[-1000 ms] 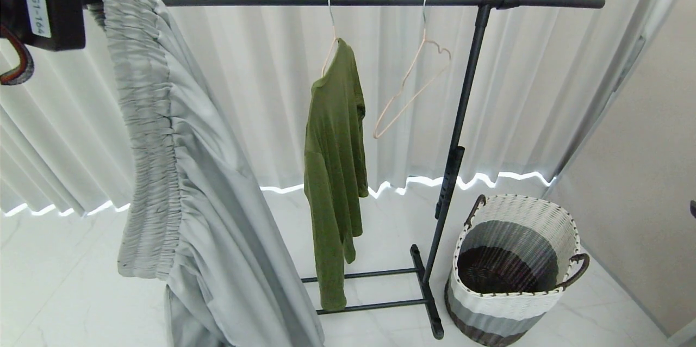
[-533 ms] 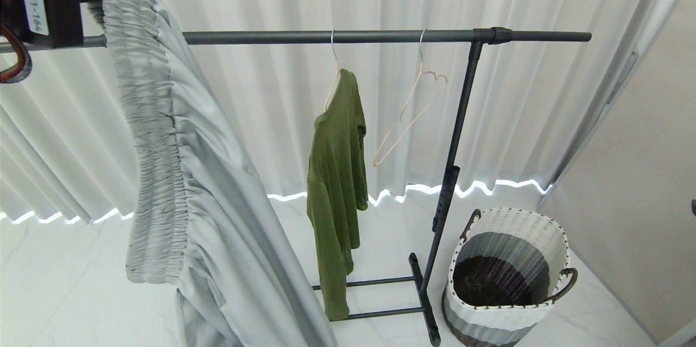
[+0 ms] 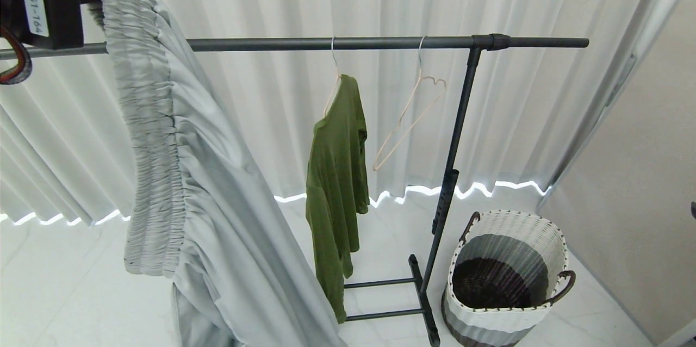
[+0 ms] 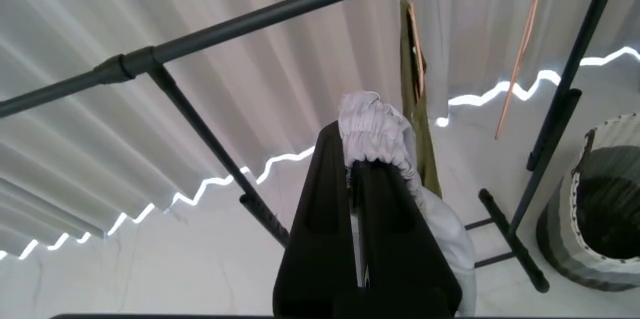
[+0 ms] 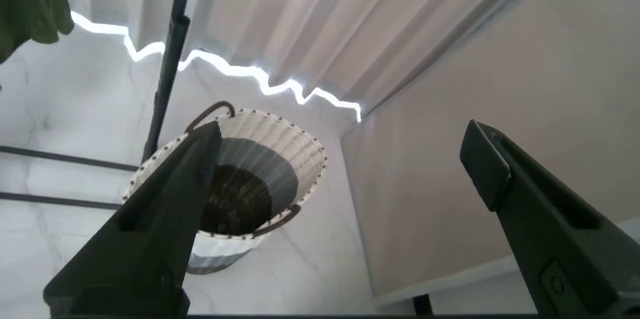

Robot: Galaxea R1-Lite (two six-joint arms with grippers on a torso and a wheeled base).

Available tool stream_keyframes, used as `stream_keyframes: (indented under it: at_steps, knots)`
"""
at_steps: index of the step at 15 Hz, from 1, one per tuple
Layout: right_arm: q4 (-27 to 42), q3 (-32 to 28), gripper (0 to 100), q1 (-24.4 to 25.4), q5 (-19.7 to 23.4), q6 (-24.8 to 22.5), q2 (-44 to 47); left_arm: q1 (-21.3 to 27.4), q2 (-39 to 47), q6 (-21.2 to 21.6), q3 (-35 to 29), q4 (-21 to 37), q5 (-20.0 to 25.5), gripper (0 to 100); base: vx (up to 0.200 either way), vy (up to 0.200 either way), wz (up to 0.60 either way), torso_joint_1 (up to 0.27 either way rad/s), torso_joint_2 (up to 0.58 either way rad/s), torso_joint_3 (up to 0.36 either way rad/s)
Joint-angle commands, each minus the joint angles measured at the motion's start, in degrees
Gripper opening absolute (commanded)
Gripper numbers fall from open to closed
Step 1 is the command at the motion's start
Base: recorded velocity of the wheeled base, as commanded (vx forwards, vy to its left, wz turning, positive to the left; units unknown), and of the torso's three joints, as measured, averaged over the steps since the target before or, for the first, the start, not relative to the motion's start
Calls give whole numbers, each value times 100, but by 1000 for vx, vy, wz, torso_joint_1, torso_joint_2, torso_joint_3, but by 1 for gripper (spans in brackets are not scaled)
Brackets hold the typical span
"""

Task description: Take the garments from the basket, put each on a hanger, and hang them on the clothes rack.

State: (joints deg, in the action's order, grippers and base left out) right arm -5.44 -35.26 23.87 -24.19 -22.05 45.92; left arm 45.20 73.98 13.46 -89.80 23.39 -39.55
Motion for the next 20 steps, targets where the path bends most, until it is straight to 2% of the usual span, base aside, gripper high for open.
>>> stream_keyframes:
  at_steps: [1, 5, 8, 13, 15, 18, 20]
  knots:
    - [-10, 1, 100, -5, 2, -1, 22, 6, 11, -1, -3, -1, 0, 0, 0, 0, 600, 2, -2, 7]
    - [-1, 1, 100, -5, 2, -1, 40, -3, 2, -1, -3, -1, 0, 0, 0, 0, 600, 6, -2, 2]
    - [-1, 36, 100, 4, 2, 17, 13, -11, 19, -27, 24, -10, 0, 0, 0, 0, 0, 0, 0, 0]
    - [8, 27, 100, -295, 10, 597, 180, -11, 46, -19, 76, -125, 8, 0, 0, 0, 0, 0, 0, 0]
    - [-1, 19, 100, -304, 10, 597, 180, -11, 46, 16, 50, -133, 0, 0, 0, 0, 0, 0, 0, 0]
    - [-1, -16, 100, -304, 19, 597, 189, -11, 37, 52, 59, -125, 0, 0, 200, 0, 0, -6, -4, 2]
    - [8, -78, 100, -304, 169, 597, 189, -11, 37, 43, 59, -125, 0, 0, 200, 0, 0, 10, 2, 0]
